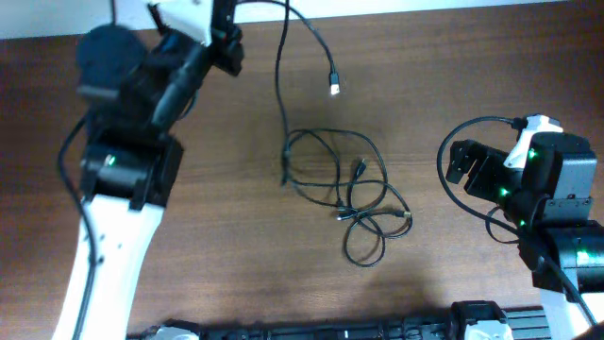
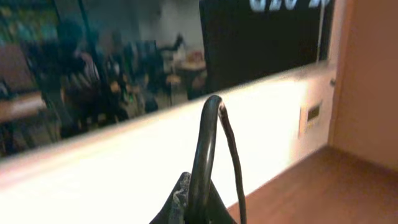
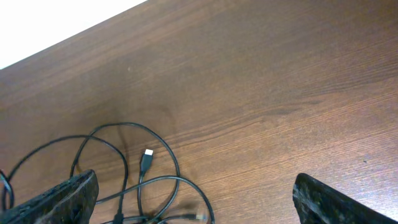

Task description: Untangle cables

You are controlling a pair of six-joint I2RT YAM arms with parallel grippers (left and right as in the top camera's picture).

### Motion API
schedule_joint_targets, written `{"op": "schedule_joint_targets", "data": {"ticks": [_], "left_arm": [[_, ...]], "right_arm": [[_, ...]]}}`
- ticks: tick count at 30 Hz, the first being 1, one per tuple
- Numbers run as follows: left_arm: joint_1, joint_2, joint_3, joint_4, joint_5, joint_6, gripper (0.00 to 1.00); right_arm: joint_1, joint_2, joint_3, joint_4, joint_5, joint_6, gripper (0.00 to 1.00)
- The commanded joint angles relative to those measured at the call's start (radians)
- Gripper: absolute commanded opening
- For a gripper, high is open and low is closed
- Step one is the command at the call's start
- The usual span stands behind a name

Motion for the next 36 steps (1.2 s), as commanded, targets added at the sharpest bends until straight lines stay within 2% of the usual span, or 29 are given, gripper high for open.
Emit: {"op": "schedule_joint_targets", "data": {"ticks": [1,6,10,13,18,19,21,26,28,32,36], "left_arm": [[-0.005,0.079,0.016,0.010,0.018,-0.016,0.00],[-0.045,0.137,0.016,0.106,0.193,-0.048,0.00],[-0.073,0.142,0.016,0.272,0.189,-0.123,0.00],[-0.089,0.142,0.016,0.469,0.188,-0.148,0.00],[-0.090,0.142,0.016,0.710,0.188,-0.148,0.00],[-0.090,0.142,0.016,0.714,0.189,-0.148,0.00],[-0.090,0.142,0.016,0.621,0.188,-0.148,0.00],[-0.103,0.179,0.016,0.196,0.189,-0.148,0.00],[-0.130,0.235,0.016,0.089,0.189,-0.148,0.00],[-0.182,0.323,0.016,0.108,0.197,-0.157,0.00],[-0.215,0.340,0.016,0.248,0.197,-0.190,0.00]], "right_arm": [[-0.006,-0.005,0.005,0.000,-0.010,-0.013,0.99],[-0.006,-0.005,0.005,0.000,-0.013,-0.013,0.99],[-0.006,-0.005,0.005,0.000,-0.016,-0.013,0.99],[-0.006,-0.005,0.005,0.000,-0.029,-0.012,0.99],[-0.006,-0.005,0.005,0.003,-0.028,-0.012,0.99],[-0.006,-0.005,0.005,0.004,-0.028,-0.013,0.99],[-0.006,-0.005,0.005,0.004,-0.027,-0.013,0.99],[-0.007,-0.005,0.005,0.015,-0.027,-0.013,0.99],[-0.006,-0.005,0.005,0.023,-0.027,-0.013,0.99],[-0.007,-0.005,0.005,0.022,-0.027,-0.013,0.99],[-0.006,-0.005,0.005,0.022,-0.027,-0.013,0.99]]}}
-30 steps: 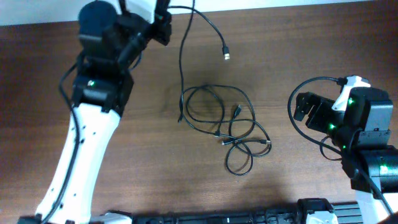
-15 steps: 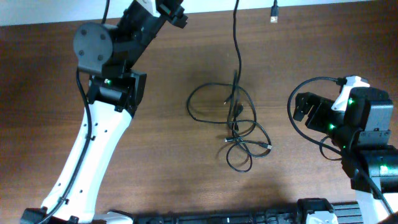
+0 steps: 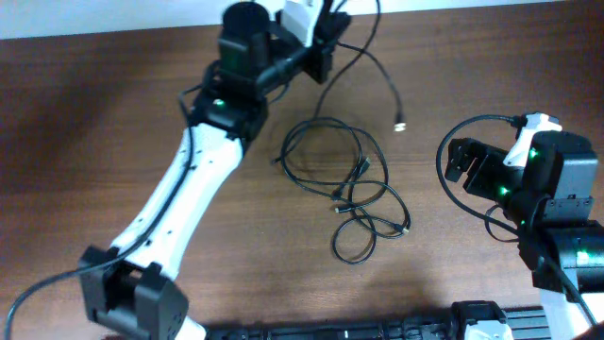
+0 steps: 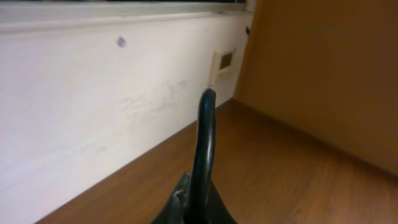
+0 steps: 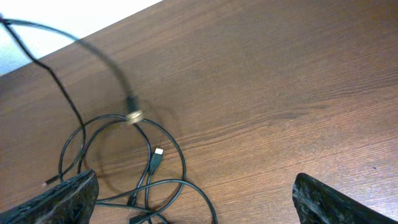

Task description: Untangle cables

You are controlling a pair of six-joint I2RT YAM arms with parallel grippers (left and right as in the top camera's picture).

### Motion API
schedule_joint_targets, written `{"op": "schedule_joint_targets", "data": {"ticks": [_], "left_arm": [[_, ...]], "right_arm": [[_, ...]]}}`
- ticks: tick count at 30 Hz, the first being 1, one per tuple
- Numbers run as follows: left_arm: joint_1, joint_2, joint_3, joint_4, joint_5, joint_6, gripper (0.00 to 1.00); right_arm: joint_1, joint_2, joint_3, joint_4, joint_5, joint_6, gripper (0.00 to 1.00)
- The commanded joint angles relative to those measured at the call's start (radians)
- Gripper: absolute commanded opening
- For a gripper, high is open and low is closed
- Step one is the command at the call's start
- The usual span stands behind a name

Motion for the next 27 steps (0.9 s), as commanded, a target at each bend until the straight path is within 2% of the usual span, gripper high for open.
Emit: {"op": "schedule_joint_targets", "data": {"ticks": [1,16,23,27], "left_arm": [[-0.029,-0.013,0.004,0.125,0.011,-0.037,0.00],[-0.028,-0.013,0.004,0.874,0.010,-0.491,0.00],[-0.022,-0.013,0.004,0.999,0.003,-0.619,0.00],[-0.026,-0.013,0.004,1.018,0.003,-0.692,0.00]], "right_arm": [[-0.006,-0.005,0.005,0.002,-0.005,-0.013,0.99],[-0.006,-0.005,0.005,-0.006,-0.017,-0.012,0.99],[-0.006,-0.003,0.005,0.077,-0.249,-0.014,0.99],[-0.005,0.032,0.005,0.179,-0.475,-0.097,0.99]]}}
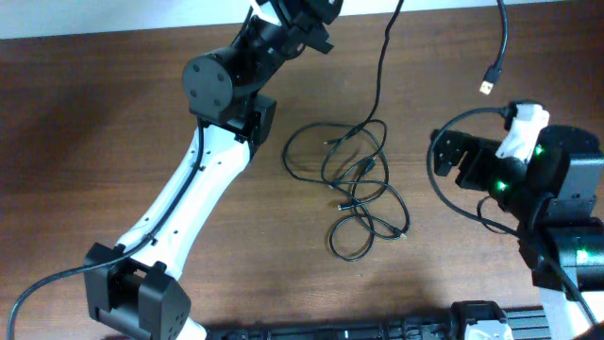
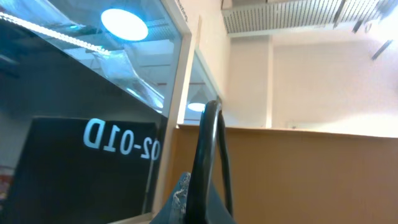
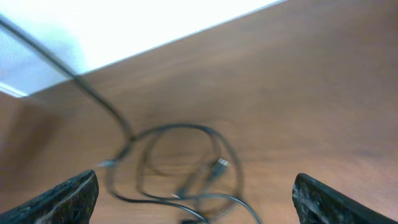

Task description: Untangle cables

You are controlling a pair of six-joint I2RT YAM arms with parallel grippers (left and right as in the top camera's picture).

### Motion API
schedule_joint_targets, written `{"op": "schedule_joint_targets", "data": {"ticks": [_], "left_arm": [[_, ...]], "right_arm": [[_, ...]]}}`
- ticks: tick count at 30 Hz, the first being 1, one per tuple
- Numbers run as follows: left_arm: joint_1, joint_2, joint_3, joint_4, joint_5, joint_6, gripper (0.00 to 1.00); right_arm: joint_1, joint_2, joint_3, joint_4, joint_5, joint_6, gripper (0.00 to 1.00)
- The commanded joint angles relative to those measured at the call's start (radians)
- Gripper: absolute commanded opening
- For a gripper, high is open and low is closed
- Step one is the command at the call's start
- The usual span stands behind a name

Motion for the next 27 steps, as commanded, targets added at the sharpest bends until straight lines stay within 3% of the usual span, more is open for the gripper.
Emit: {"op": "schedule_joint_targets", "data": {"ticks": [1,4,15,21,25,27], "left_arm": [[-0.003,-0.018,0.008,0.014,-0.007,-0.092,0.00],[-0.026,-0.018,0.008,0.015,0.008,-0.106,0.00],[-0.144,-0.018,0.008,0.015,0.056,-0.106,0.00],[-0.159,-0.019,0.008,0.016,0.056,-0.105,0.00],[-0.133,-0.021,0.008,0.087,0.056,-0.106,0.00],[-0.113,-0.025,0.008,0.105,0.056,-0.106,0.00]], "right_arm": [[-0.005,0.040,0.005,0.054,-0.286,-0.109,0.99],[-0.005,0.103,0.005,0.074,-0.378,-0.169,0.99],[-0.005,0.366,0.005,0.268,-0.332,-0.165,0.99],[-0.006,0.426,0.005,0.249,-0.103,-0.160,0.99],[-0.010,0.427,0.005,0.116,0.338,-0.076,0.99],[-0.023,0.427,0.005,0.064,0.420,-0.074,0.99]]}}
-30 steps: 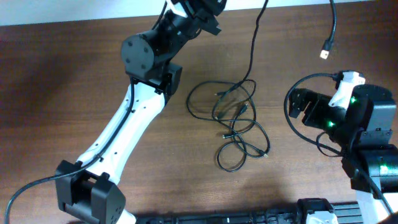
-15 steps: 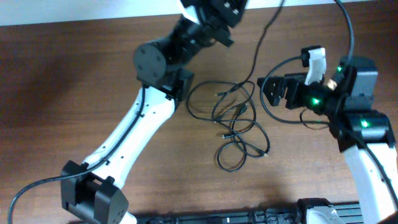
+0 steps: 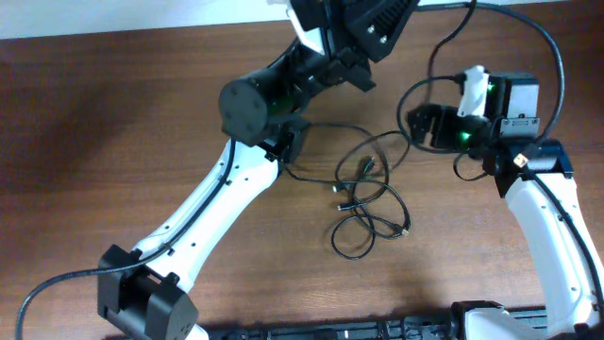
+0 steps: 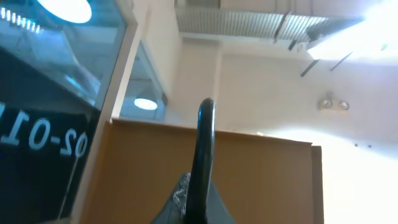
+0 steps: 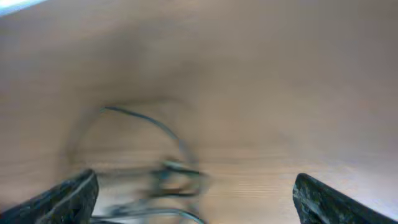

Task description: Untangle cables

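Observation:
The tangle of thin black cables [image 3: 363,194] lies on the wooden table [image 3: 113,123] at the middle. My left gripper [image 3: 351,33] is raised at the top centre, shut on a black cable [image 4: 205,143]. That cable [image 3: 547,42] arcs high over the right arm. My right gripper [image 3: 415,123] is open just right of the tangle, nothing between its fingers [image 5: 68,199]. In the right wrist view the cables [image 5: 161,174] show only as a blur below the gripper [image 5: 199,205].
The left arm [image 3: 217,208] stretches across the table from the lower left to the top centre. The right arm [image 3: 543,208] comes in from the lower right. The left wrist view shows only room walls and ceiling lights.
The right gripper has moved left and farther from the front edge, close to the tangle, still open. The left gripper has shifted right with its cable, which now arcs over the right arm.
First the left gripper held one cable at the far left, its plug end lying above the tangle. Later it was at the top centre with the cable lifted and the plug hanging. The right arm stayed at the right edge, then came in beside the tangle.

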You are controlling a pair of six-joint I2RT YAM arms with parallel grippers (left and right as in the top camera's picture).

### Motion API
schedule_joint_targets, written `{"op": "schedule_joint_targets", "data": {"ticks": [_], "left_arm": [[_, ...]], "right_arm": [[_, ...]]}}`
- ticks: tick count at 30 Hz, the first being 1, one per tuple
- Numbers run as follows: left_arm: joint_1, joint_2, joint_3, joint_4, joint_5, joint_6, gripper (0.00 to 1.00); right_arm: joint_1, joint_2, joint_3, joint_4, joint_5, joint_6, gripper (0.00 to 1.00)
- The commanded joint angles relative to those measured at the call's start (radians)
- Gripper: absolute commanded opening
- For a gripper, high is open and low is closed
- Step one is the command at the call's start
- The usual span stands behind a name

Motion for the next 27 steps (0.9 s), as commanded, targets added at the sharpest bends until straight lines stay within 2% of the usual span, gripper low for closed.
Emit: {"op": "schedule_joint_targets", "data": {"ticks": [1,6,8,13,16,18,24,27], "left_arm": [[0.048,-0.028,0.008,0.025,0.007,-0.009,0.00],[0.115,-0.028,0.008,0.003,0.008,-0.009,0.00],[0.150,-0.028,0.008,-0.037,0.008,-0.007,0.00],[0.258,-0.028,0.008,-0.295,0.004,0.164,0.00],[0.325,-0.028,0.008,-0.460,-0.009,0.310,0.00],[0.386,-0.028,0.008,-0.583,-0.063,0.346,0.00],[0.536,-0.028,0.008,-0.734,-0.095,0.396,0.00],[0.616,-0.028,0.008,-0.826,-0.095,0.471,0.00]], "right_arm": [[-0.032,0.003,0.005,-0.066,0.299,0.033,0.99],[-0.062,0.003,0.005,-0.137,0.295,0.027,0.99],[-0.061,0.003,0.005,-0.150,0.252,-0.018,0.99],[-0.061,0.003,0.005,-0.159,0.074,-0.142,0.99],[-0.061,0.003,0.005,-0.166,-0.140,-0.296,0.99],[-0.061,0.003,0.005,-0.188,-0.302,-0.405,0.99],[-0.061,0.003,0.005,-0.209,-0.362,-0.432,0.99],[-0.061,-0.001,0.005,-0.210,-0.421,-0.455,0.99]]}}
